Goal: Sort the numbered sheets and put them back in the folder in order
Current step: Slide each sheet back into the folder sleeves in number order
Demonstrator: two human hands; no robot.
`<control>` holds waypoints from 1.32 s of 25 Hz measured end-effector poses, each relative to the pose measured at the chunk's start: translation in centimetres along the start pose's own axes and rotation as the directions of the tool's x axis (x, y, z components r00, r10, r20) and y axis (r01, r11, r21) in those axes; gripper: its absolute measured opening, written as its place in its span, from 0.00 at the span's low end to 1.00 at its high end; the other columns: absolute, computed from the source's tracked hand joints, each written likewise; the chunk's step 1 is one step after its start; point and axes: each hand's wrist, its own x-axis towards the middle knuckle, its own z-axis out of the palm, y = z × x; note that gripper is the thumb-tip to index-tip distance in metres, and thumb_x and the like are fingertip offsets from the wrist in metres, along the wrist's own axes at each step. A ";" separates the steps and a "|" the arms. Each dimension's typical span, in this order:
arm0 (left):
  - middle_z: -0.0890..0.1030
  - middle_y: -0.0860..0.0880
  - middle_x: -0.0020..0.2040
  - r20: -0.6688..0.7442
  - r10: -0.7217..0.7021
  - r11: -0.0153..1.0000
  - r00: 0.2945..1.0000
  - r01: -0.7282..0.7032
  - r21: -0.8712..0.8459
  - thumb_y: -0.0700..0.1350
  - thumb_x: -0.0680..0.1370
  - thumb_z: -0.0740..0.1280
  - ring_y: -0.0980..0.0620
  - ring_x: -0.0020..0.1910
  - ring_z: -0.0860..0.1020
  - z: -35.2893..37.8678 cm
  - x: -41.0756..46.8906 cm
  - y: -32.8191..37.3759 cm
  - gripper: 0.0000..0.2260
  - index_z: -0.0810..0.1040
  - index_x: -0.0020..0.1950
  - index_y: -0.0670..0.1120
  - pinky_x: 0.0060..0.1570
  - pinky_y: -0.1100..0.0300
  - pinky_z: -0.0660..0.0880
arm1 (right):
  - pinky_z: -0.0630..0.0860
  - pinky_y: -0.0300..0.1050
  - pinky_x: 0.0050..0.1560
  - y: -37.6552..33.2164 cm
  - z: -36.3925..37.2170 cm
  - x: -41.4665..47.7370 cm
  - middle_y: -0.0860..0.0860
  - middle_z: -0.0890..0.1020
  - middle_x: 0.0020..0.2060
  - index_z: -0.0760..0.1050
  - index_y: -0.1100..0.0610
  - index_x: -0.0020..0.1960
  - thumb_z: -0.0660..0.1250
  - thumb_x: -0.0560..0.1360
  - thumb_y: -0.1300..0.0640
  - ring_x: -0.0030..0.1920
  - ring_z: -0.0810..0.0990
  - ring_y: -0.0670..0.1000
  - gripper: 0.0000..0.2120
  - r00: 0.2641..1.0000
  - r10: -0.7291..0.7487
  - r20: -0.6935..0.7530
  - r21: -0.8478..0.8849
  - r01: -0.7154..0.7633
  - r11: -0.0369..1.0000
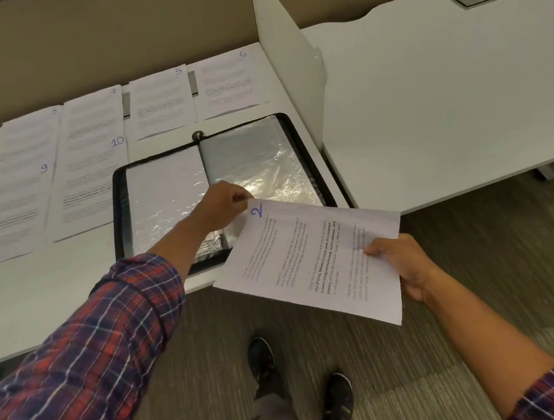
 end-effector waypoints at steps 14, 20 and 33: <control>0.87 0.44 0.45 -0.080 0.160 0.969 0.984 -0.140 0.206 0.37 0.79 0.67 0.48 0.41 0.82 1.9 -1.3 2.8 0.09 0.87 0.47 0.39 0.45 0.53 0.80 | 0.85 0.53 0.49 0.1 2.9 -5.4 0.56 0.87 0.49 0.81 0.58 0.53 0.66 0.80 0.68 0.48 0.88 0.56 0.09 0.982 -0.178 -0.060 -0.131 0.169 0.977; 0.87 0.44 0.46 -0.086 0.157 0.965 0.984 -0.134 0.225 0.38 0.79 0.70 0.48 0.41 0.81 2.5 -1.7 3.3 0.06 0.87 0.50 0.40 0.43 0.57 0.76 | 0.86 0.53 0.51 0.0 3.7 -6.9 0.53 0.87 0.47 0.81 0.54 0.49 0.65 0.80 0.67 0.48 0.87 0.54 0.11 0.965 -0.240 -0.110 -0.153 0.222 0.963; 0.86 0.47 0.46 -0.075 0.103 0.976 0.992 -0.086 0.199 0.41 0.80 0.70 0.50 0.42 0.81 3.3 -1.7 3.3 0.05 0.85 0.49 0.44 0.47 0.54 0.80 | 0.84 0.52 0.54 1.7 5.3 -6.1 0.53 0.86 0.48 0.81 0.51 0.46 0.62 0.81 0.67 0.52 0.85 0.56 0.14 0.941 -0.259 -0.217 -0.095 0.244 0.965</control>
